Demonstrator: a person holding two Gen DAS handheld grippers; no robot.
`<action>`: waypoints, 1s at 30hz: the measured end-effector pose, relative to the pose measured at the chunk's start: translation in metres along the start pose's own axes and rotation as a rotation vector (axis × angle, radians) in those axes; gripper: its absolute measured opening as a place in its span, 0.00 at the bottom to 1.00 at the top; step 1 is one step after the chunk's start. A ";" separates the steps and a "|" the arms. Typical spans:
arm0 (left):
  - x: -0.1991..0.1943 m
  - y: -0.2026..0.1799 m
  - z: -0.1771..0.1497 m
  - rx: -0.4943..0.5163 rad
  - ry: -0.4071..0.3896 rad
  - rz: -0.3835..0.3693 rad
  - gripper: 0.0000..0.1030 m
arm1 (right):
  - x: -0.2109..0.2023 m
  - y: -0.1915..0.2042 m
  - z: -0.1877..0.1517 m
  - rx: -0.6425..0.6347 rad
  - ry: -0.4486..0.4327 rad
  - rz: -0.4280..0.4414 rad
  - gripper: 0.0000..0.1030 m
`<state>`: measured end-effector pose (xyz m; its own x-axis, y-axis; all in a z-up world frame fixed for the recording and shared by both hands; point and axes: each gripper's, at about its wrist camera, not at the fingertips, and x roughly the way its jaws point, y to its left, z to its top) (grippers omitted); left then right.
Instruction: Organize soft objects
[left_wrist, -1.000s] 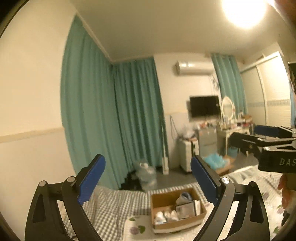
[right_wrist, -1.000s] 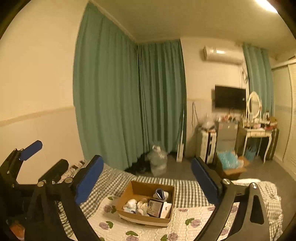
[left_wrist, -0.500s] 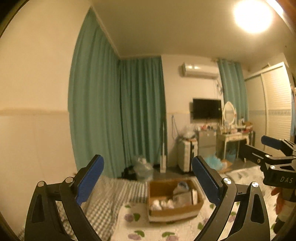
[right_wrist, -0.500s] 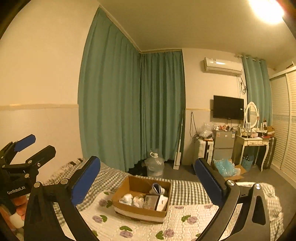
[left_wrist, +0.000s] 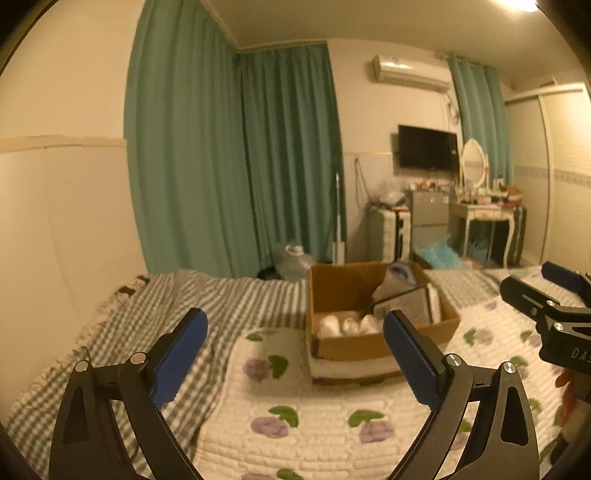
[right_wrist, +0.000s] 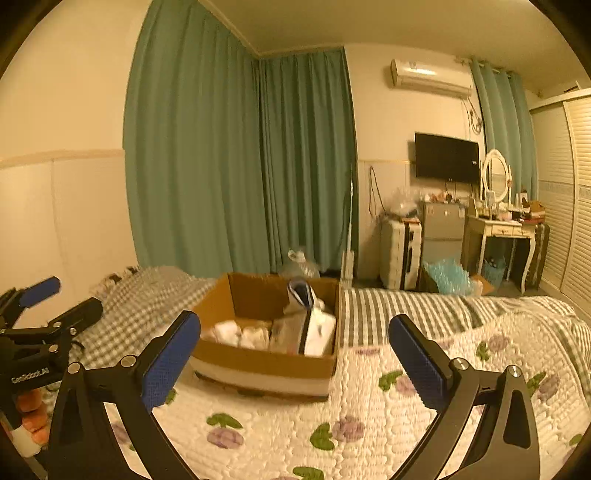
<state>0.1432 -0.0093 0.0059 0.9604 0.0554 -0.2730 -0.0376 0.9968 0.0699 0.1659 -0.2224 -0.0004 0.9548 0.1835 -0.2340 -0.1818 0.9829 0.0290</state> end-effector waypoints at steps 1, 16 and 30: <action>0.002 0.000 -0.003 0.005 0.002 -0.001 0.95 | 0.006 0.000 -0.003 -0.004 0.014 -0.004 1.00; 0.017 0.006 -0.013 -0.012 0.054 -0.046 0.95 | 0.026 0.012 -0.023 -0.026 0.072 -0.028 1.00; 0.019 -0.002 -0.018 -0.002 0.069 -0.059 0.95 | 0.020 0.012 -0.021 -0.001 0.067 -0.031 1.00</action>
<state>0.1561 -0.0088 -0.0163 0.9395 0.0002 -0.3425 0.0179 0.9986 0.0497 0.1780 -0.2074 -0.0251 0.9420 0.1514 -0.2995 -0.1525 0.9881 0.0199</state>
